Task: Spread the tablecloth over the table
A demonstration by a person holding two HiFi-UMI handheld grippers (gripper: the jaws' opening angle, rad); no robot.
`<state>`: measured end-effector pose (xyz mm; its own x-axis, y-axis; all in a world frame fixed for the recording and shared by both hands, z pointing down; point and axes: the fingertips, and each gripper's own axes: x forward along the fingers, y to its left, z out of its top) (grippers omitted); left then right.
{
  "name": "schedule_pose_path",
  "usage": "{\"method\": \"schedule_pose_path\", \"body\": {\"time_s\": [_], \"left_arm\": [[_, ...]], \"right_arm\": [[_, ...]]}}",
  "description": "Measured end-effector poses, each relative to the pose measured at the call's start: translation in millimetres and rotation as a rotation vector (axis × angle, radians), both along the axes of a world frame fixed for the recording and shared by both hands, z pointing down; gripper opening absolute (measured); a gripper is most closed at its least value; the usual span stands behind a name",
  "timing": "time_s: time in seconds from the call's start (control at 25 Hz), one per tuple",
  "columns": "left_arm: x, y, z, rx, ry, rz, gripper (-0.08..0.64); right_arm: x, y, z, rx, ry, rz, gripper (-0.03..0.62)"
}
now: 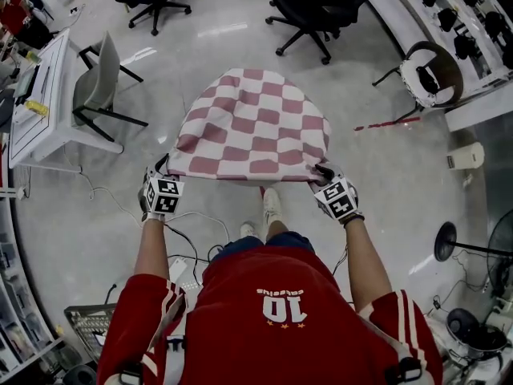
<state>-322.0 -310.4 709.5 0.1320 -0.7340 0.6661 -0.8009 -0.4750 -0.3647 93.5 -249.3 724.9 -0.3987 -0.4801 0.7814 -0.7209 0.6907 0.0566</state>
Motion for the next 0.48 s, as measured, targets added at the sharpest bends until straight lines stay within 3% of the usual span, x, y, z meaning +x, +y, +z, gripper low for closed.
{"method": "schedule_pose_path", "body": {"time_s": [0.2,0.48], "left_arm": [[4,16,10,-0.028,-0.064,0.032,0.131],[-6,54,31,-0.08,-0.123,0.002,0.181]], "right_arm": [[16,25,2,-0.018,0.023,0.013,0.16],[26,58,3,-0.033,0.012,0.033,0.16]]}}
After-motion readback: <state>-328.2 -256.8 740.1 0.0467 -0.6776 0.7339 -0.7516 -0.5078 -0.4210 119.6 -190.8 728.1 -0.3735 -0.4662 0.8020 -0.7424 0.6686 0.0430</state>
